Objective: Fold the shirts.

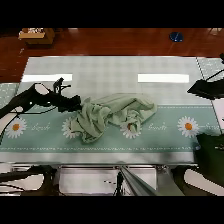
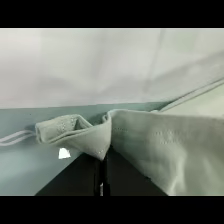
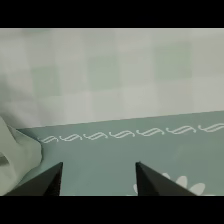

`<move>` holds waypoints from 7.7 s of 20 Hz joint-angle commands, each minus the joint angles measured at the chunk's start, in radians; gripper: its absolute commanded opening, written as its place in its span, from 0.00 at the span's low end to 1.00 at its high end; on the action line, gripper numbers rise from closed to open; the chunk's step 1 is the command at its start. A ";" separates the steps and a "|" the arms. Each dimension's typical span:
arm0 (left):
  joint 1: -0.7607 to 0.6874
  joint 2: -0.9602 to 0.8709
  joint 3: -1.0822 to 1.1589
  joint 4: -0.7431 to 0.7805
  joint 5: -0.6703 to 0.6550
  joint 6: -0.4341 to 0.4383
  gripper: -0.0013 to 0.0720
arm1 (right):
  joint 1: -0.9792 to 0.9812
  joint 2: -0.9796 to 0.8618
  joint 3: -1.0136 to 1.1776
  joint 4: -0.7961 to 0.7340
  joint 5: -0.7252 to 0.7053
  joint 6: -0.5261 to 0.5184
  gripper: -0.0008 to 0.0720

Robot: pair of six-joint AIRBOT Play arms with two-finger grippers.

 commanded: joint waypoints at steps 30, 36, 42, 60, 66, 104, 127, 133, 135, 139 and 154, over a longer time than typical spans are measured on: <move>0.214 0.516 0.742 -0.042 -0.090 0.057 0.05 | 0.151 0.270 0.274 0.257 -0.232 -0.111 0.05; 0.210 0.626 0.979 -0.106 -0.087 0.057 0.05 | 0.151 0.399 0.510 0.265 -0.226 -0.021 0.05; 0.210 0.774 1.139 -0.079 -0.091 0.066 0.05 | 0.151 0.483 0.721 0.256 0.013 0.104 0.05; 0.210 0.791 0.463 0.352 -0.374 0.037 0.05 | 0.156 0.238 0.364 0.150 0.595 0.175 0.05; 0.210 0.444 0.357 0.064 0.019 0.129 0.05 | 0.156 -0.134 0.331 0.192 0.269 0.105 0.05; -0.090 0.455 -0.497 -0.204 -0.148 -0.042 0.86 | -0.177 -0.338 0.352 -0.124 0.224 0.044 0.61; -0.362 0.204 -0.496 -0.542 0.232 0.042 0.05 | -0.177 -0.369 0.328 -0.035 0.150 0.017 0.73; -0.362 0.298 -0.496 -0.542 0.232 0.041 0.05 | -0.177 -0.475 0.224 0.138 0.079 -0.012 0.73; -0.362 0.315 -0.495 -0.543 0.232 0.040 0.05 | -0.177 -0.506 0.215 0.183 0.039 -0.017 0.73; -0.362 0.330 -0.495 -0.544 0.232 0.038 0.05 | -0.174 -0.560 0.215 0.307 -0.050 -0.021 0.73; -0.022 0.769 0.032 -0.467 0.236 0.266 0.05 | -0.106 -0.156 0.442 0.542 -0.019 -0.246 0.05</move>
